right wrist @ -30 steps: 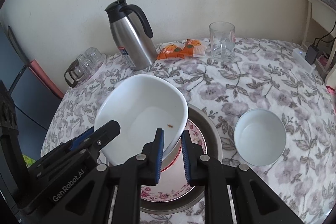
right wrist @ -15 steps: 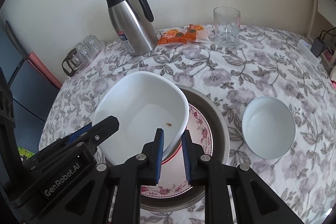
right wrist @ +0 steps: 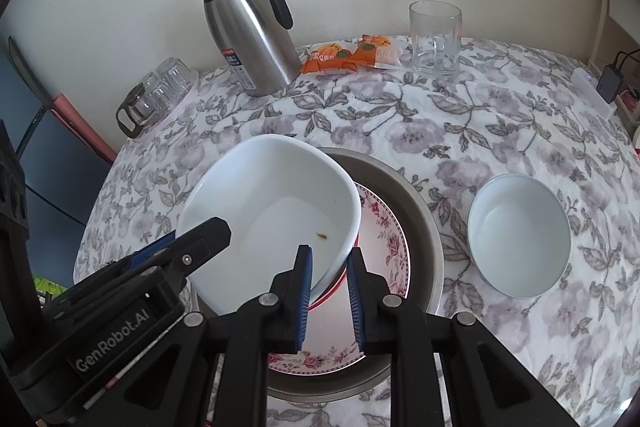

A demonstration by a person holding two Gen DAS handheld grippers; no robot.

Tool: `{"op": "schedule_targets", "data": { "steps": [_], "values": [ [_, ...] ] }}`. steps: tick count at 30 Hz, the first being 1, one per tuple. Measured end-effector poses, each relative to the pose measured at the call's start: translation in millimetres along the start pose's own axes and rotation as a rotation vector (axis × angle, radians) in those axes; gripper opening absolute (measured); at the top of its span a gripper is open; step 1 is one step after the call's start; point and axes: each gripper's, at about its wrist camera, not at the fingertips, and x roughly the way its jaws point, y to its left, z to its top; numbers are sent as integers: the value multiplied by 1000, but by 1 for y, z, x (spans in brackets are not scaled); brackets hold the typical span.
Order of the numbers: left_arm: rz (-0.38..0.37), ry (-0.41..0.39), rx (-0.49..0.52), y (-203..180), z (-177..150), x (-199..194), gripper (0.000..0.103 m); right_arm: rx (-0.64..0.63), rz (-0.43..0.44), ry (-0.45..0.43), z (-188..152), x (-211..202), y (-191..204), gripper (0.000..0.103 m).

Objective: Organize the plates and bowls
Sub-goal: 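Lower the white square bowl into the red-rimmed bowl, then open both grippers to release the square bowl and withdraw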

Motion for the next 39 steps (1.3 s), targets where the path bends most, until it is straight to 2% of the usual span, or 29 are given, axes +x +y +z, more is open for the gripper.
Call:
{"op": "schedule_targets", "data": {
  "steps": [18,25,31,35,37,38,39],
  "values": [
    [-31,7,-40,7,2,1,38,14,12,19,0,6,-3,21],
    [-6,-14,-55,13,4,-2,39,14,27,7,1,2,-3,21],
    [2,-65,-92,21,6,-12,42,26,21,-39,6,-9,-9,21],
    [12,-90,-124,28,8,-17,52,35,32,-75,8,-17,-12,21],
    [22,-98,-141,31,9,-19,53,42,29,-89,9,-20,-14,21],
    [27,-106,-151,33,9,-20,54,43,24,-94,10,-20,-15,22],
    [35,-112,-159,35,9,-21,55,46,18,-96,10,-20,-17,28]
  ]
}}
